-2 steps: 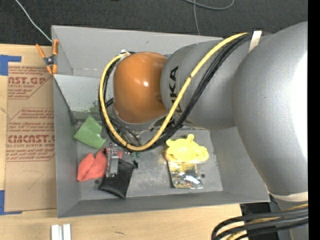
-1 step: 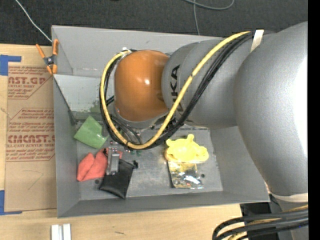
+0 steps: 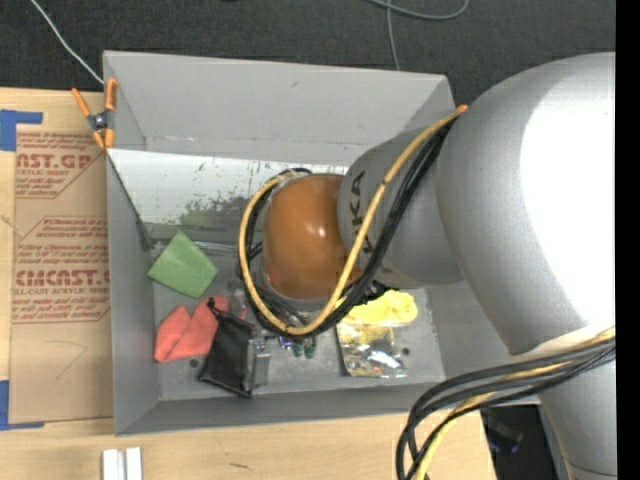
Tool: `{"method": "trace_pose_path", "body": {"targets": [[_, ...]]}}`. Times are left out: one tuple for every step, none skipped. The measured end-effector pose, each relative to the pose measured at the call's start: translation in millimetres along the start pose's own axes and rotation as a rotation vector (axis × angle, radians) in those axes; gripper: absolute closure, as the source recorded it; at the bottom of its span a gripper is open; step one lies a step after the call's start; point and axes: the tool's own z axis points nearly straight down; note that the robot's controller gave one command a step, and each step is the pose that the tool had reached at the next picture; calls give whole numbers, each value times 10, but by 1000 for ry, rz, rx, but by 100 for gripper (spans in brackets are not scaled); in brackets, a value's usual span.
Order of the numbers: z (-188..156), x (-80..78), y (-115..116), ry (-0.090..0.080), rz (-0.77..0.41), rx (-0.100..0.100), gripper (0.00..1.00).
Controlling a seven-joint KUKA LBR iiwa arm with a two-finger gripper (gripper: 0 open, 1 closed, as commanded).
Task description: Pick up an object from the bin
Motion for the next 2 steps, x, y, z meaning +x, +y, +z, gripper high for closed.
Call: {"method": "trace_pose_path", "body": {"targets": [[78,26,-35,8,5,3,0],[31,0,333,0,54,-3,0]]}}
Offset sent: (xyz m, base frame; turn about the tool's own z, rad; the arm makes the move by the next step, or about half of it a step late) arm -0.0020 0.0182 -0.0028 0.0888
